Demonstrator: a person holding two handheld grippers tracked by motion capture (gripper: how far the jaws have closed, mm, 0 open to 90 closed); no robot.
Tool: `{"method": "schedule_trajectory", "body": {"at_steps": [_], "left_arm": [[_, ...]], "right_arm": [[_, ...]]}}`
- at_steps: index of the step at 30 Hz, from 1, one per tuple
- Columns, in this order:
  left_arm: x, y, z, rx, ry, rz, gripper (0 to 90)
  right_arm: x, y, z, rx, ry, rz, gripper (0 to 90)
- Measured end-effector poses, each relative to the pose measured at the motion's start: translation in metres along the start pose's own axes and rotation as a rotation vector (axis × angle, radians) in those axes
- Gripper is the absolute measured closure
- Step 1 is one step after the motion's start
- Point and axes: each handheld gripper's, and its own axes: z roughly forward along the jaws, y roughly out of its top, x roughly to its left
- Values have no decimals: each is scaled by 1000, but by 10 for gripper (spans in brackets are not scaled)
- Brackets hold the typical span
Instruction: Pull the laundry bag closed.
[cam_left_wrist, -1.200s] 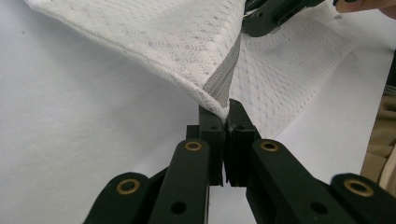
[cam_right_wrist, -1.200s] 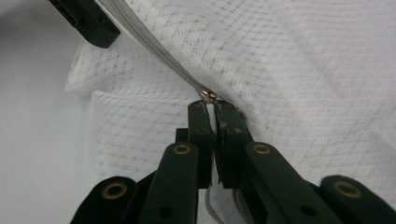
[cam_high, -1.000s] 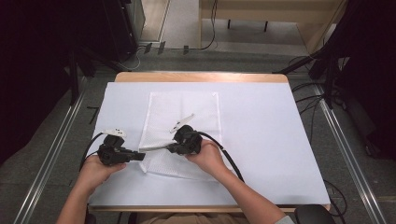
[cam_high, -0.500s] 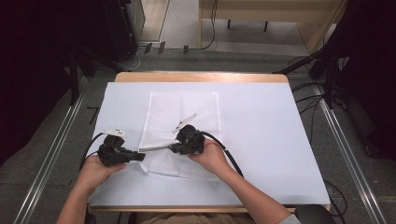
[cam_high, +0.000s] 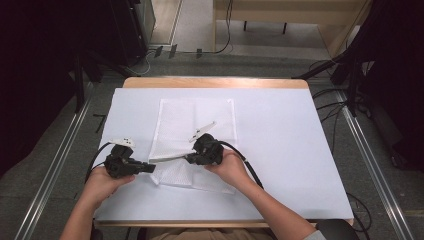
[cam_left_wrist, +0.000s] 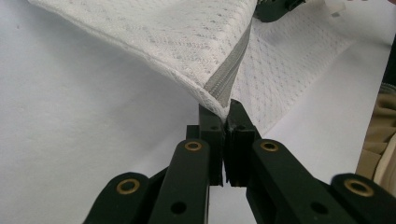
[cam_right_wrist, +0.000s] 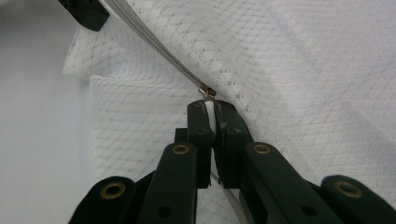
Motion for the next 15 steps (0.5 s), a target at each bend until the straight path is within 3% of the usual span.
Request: {"method": "schedule_trajectory", "body": {"at_steps": [8,15], "left_arm": [[0,0,0,-1,-2,2,886],[0,1,0,5,-11,2,887]], "right_arm": [[0,-3,-3,-18,3,-4,877],[0,-7,-6,-2,-5,-13,870]]}}
